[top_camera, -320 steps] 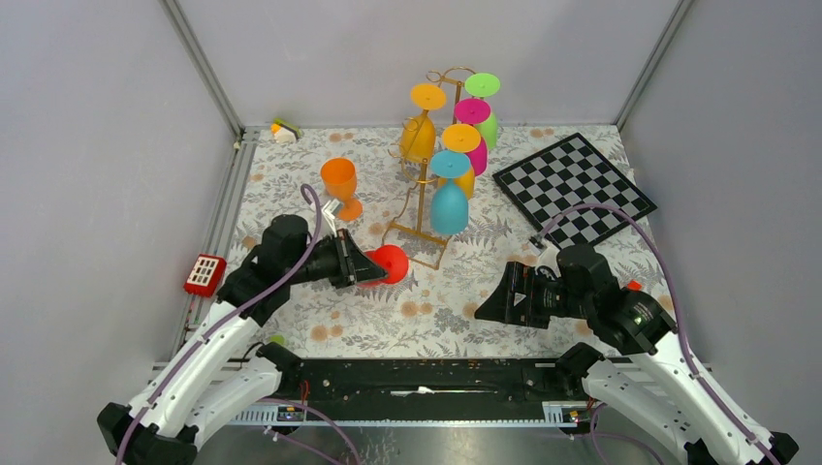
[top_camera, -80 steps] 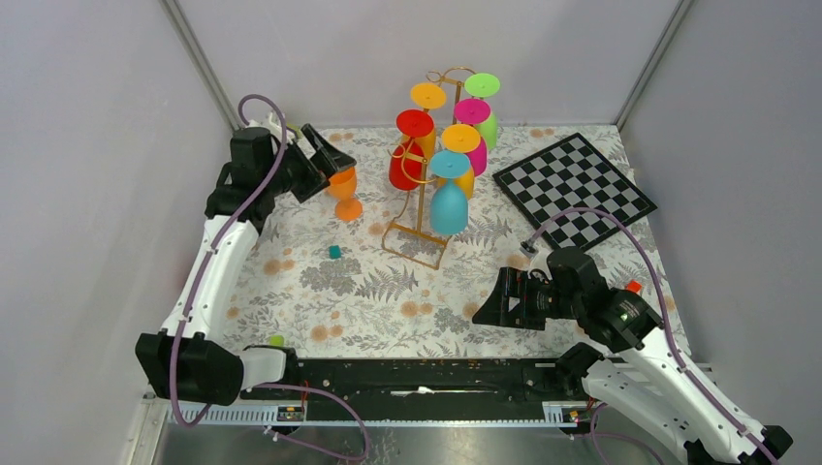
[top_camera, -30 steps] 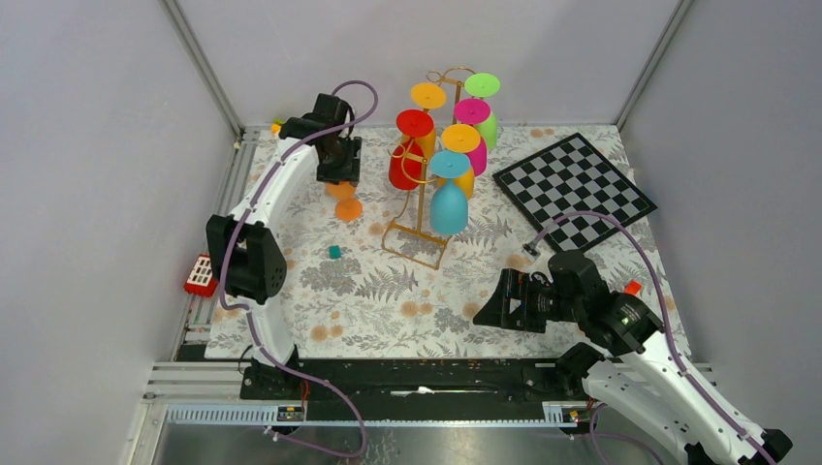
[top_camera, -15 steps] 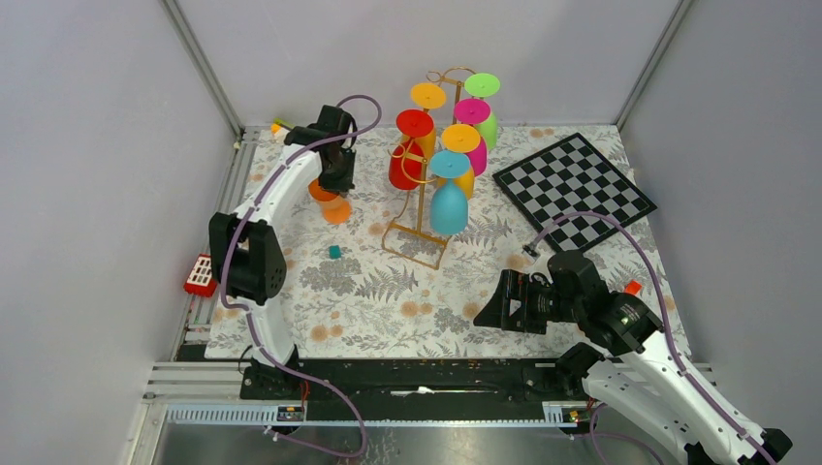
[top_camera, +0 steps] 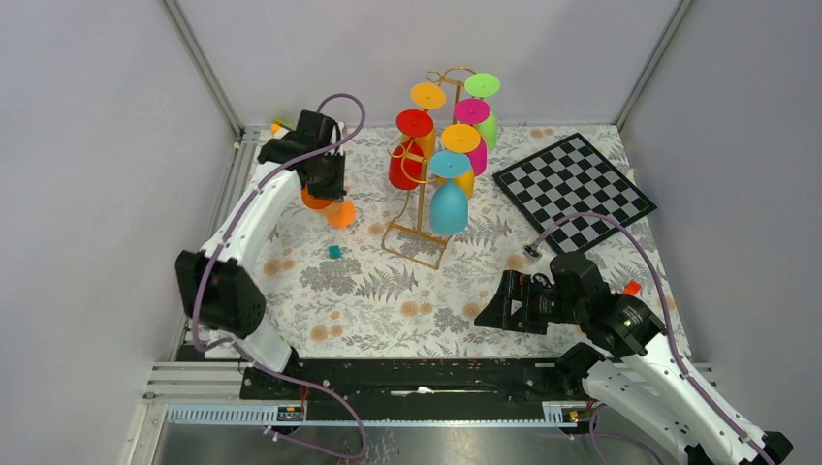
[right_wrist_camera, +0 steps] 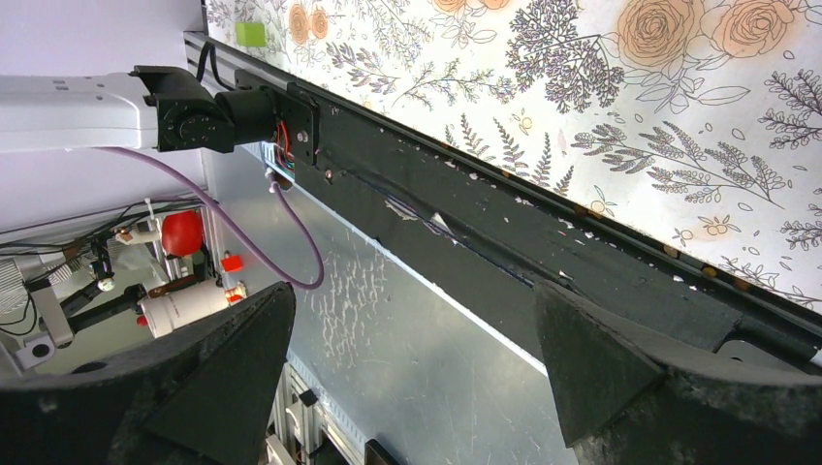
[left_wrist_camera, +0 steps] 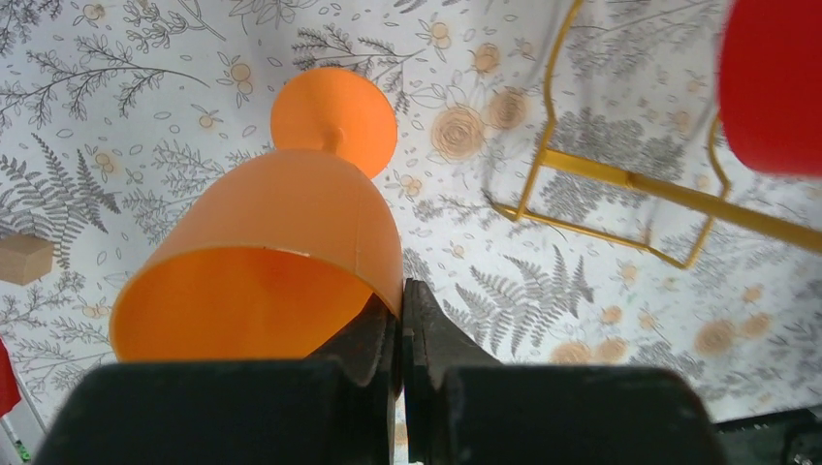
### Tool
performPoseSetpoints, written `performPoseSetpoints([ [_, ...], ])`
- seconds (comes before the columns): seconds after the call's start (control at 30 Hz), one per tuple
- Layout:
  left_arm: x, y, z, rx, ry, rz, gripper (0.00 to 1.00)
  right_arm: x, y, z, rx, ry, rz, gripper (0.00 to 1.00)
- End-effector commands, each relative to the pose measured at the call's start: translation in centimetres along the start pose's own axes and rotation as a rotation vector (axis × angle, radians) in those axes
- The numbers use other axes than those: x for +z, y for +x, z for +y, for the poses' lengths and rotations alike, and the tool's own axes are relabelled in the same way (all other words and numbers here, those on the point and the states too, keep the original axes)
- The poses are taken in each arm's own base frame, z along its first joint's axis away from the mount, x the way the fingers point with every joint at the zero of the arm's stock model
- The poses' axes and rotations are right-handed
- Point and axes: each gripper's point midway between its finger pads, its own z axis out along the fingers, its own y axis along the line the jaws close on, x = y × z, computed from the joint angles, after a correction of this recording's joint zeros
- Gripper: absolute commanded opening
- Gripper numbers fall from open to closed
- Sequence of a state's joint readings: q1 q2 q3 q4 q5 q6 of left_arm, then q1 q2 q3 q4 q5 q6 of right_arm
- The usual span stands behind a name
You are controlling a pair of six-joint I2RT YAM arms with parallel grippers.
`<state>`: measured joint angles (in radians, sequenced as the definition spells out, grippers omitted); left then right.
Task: Place the wine glass upside down on the wine glass rack
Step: Pick up the wine glass at the center of the board, then turn the wine glass upside down at the wine rack.
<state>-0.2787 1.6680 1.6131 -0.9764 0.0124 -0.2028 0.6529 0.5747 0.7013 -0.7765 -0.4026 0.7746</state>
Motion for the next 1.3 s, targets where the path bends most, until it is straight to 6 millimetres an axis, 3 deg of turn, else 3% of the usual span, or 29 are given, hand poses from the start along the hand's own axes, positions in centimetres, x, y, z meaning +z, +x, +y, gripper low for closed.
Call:
performPoseSetpoints([
  [0.0, -4.9, 0.0, -1.5, -0.033, 0.096, -0.117, 0.0, -0.2, -0.4, 0.4, -0.014, -0.007, -0.02, 0.98],
  [0.43, -10.6, 8.3, -3.9, -0.141, 0.307, -0.096, 0.0, -0.5, -0.4, 1.1, 0.006, -0.041, -0.028, 0.98],
  [0.77, -12.9, 14.0, -9.3, -0.191, 0.532, -0.012, 0.0, 0.0, -0.2, 1.2, 0.035, -0.067, -0.02, 0.99],
  [0.9, -14.0, 15.2, -11.2, -0.224, 0.611, -0.016, 0.0, 0.4, 0.1, 1.1, 0.052, -0.08, -0.007, 0.99],
  [1.27, -16.2, 15.9, -15.8, -0.374, 0.871, -0.032, 0.0, 1.2, 1.2, 0.6, 0.087, -0.097, 0.043, 0.96],
])
